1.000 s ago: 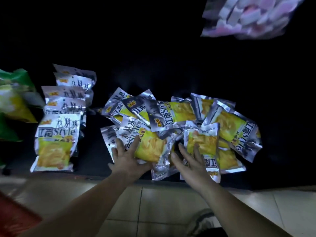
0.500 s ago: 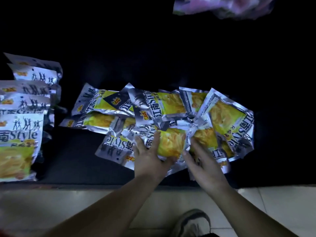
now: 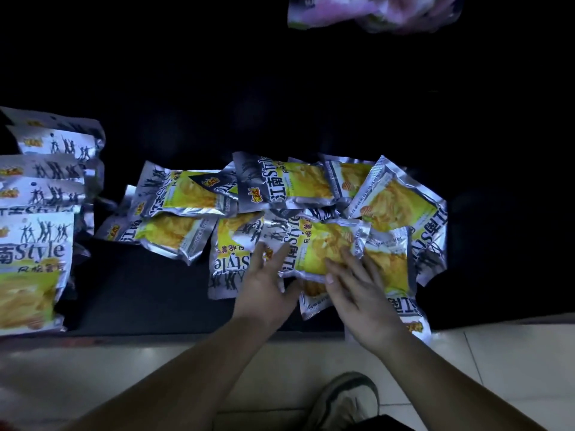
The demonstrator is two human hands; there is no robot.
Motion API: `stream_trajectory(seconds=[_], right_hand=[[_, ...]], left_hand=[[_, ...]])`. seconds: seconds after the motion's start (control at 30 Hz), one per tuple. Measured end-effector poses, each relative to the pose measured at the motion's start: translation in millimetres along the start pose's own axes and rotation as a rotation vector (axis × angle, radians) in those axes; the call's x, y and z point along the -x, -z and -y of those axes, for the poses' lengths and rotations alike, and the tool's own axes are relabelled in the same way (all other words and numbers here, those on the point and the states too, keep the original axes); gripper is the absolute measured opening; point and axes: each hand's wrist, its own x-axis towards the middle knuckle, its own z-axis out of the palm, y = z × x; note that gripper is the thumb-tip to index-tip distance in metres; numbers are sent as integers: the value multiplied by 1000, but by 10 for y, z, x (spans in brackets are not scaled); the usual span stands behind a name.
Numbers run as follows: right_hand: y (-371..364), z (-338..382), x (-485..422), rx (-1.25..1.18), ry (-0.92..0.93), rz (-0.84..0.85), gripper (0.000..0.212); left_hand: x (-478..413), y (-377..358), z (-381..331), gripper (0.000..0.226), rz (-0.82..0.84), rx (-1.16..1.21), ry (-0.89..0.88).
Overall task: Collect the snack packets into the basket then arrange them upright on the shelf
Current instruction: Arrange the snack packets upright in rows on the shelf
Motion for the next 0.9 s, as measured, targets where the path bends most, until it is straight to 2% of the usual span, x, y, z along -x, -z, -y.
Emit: stream_trajectory(seconds=[0.1,0.17,0.33,0.4,0.47,0.53,0.63,0.77,0.9], right_hand=[[5,100,61,55,-2,-33,67],[11,175,109,50,-21,-12,64],[63,327,208,-5,-81,46,64],[84,376,236,-1,-109,66,69],[71,428,260,140,-127,43,73],[64,536,263,379,-120,-14,77],[81,887,253,545,-18,-75,82],[95,1643,40,508,103,13,61],[-56,2326,-368,383,199,287,31]], left_hand=[[143,94,115,63,-164,-88,4],[209,139,127,64,-174,-116,12],[293,325,31,74,69,86,130],[307,372,28,77,116,191,165],[322,422,39,75,119,239,195],[338,527,34,70,108,263,228],[395,834,-41,62,101,248,216],[447,1426,-84,54,80,226,144],[395,2043,96,56,104,88,117]])
